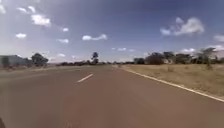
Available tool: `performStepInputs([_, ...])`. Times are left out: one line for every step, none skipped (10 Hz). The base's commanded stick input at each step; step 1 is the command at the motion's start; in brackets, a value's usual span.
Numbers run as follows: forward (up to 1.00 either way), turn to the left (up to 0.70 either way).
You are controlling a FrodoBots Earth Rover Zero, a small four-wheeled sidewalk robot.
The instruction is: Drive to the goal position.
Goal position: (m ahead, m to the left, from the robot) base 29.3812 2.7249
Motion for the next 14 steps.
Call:
performStepInputs([0.85, 0.00])
performStepInputs([0.85, 0.00])
performStepInputs([0.85, 0.00])
performStepInputs([0.85, 0.00])
performStepInputs([0.85, 0.00])
performStepInputs([0.85, 0.00])
performStepInputs([0.85, 0.00])
performStepInputs([0.85, 0.00])
performStepInputs([0.85, 0.00])
performStepInputs([0.85, 0.00])
performStepInputs([0.85, 0.00])
performStepInputs([0.85, 0.00])
performStepInputs([0.85, 0.00])
performStepInputs([0.85, 0.00])
